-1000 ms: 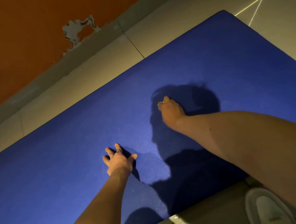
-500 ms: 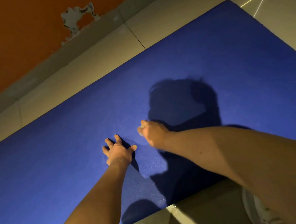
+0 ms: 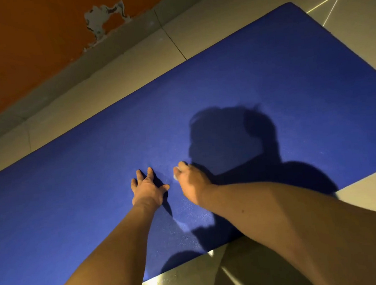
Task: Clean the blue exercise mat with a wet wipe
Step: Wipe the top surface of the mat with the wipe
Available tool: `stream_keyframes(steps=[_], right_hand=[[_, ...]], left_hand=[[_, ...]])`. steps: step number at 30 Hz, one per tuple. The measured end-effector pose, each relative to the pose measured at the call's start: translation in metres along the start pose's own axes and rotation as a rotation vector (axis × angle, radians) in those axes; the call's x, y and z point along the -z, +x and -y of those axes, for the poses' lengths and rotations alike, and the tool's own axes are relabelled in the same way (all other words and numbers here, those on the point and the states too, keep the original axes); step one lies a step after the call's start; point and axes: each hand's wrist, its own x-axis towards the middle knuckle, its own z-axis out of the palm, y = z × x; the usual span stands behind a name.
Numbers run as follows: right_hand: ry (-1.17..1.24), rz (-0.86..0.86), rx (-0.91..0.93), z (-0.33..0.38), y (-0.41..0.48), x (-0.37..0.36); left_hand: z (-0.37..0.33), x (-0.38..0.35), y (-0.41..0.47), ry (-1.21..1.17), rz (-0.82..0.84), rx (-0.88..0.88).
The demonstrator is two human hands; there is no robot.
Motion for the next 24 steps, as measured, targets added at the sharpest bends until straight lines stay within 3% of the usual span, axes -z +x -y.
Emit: stream_keyframes(steps=[4, 9, 14, 18, 24], right_hand=[[-0.023, 0.007, 0.089, -0.003, -0.009, 0.005], [-0.053, -0.169, -0.115, -0.064, -0.005, 0.049], [0.028, -0.220, -0.245, -0.094, -0.012, 0.055], [0.087, -0.248, -0.182, -0.070, -0.018, 0.024], [0.080, -0.059, 0.098, -0.005, -0.038, -0.018]], left_hand=[[0.012, -0.012, -0.019, 0.005, -0.023, -0.024], [0.010, -0.032, -0.049, 0.006, -0.019, 0.037], [0.013, -0.042, -0.063, 0.042, 0.013, 0.023], [0.013, -0.041, -0.062, 0.088, 0.024, 0.024], [0.013, -0.041, -0.065, 0.083, 0.018, 0.026]])
